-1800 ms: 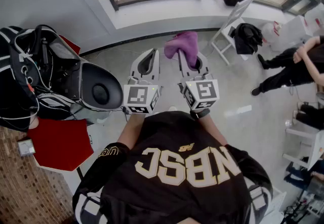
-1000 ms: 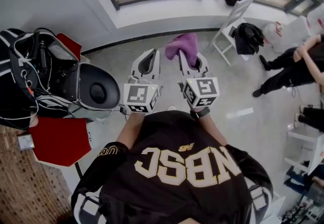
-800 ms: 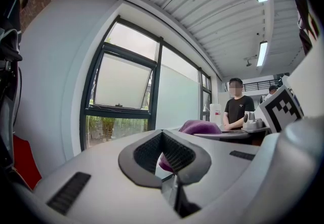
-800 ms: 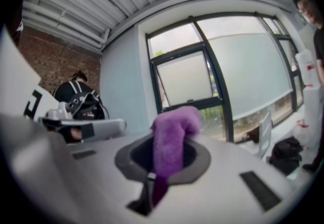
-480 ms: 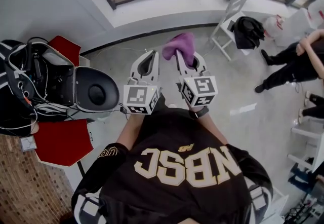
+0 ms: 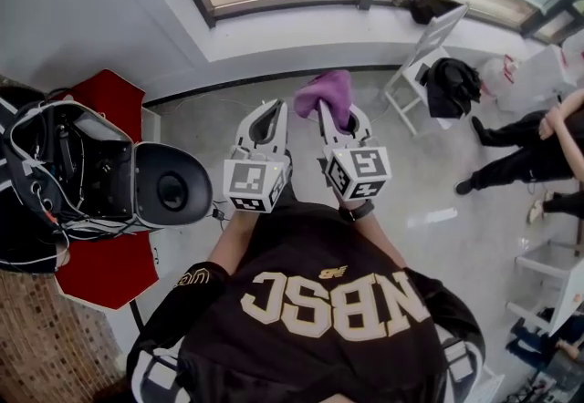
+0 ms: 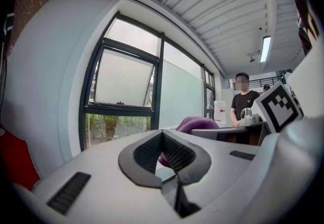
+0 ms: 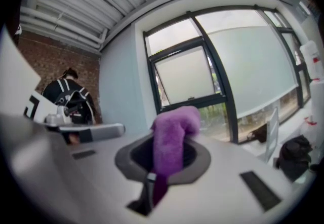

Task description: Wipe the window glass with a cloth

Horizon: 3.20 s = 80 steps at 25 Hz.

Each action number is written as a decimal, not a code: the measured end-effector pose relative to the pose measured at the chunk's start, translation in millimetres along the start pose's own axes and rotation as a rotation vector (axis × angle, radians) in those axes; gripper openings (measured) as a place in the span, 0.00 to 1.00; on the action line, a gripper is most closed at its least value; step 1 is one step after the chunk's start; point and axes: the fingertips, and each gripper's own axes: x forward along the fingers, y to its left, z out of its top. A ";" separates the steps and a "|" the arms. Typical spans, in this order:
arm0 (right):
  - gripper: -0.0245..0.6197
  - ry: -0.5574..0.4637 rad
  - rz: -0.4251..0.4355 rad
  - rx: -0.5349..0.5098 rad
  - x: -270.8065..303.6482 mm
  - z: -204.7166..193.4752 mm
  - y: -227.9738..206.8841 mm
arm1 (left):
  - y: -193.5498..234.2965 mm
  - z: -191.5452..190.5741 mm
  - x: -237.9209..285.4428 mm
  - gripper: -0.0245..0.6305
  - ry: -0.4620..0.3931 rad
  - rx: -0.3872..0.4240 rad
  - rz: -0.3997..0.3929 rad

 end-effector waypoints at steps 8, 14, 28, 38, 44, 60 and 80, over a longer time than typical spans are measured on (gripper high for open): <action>0.10 0.083 -0.036 0.022 142.6 -11.3 -46.7 | 103.7 -18.9 123.8 0.07 0.036 -0.068 -0.006; 0.10 0.096 -0.021 0.009 280.2 14.5 -68.1 | 202.2 -2.0 228.8 0.07 0.030 -0.105 -0.001; 0.10 0.127 0.055 -0.016 469.1 73.1 -117.0 | 333.5 46.1 389.8 0.07 0.016 -0.133 0.075; 0.10 0.187 0.184 0.016 515.4 88.5 -223.0 | 301.9 39.5 493.9 0.07 0.070 -0.143 0.198; 0.10 0.230 0.263 -0.014 547.0 82.9 -287.8 | 292.5 23.3 559.3 0.07 0.058 -0.172 0.285; 0.10 0.164 0.490 -0.139 714.6 -29.8 -202.8 | 456.5 -63.3 504.7 0.07 0.109 -0.013 0.513; 0.10 -0.086 0.567 -0.258 940.5 -59.9 16.3 | 580.8 -115.3 416.6 0.07 0.114 -0.139 0.463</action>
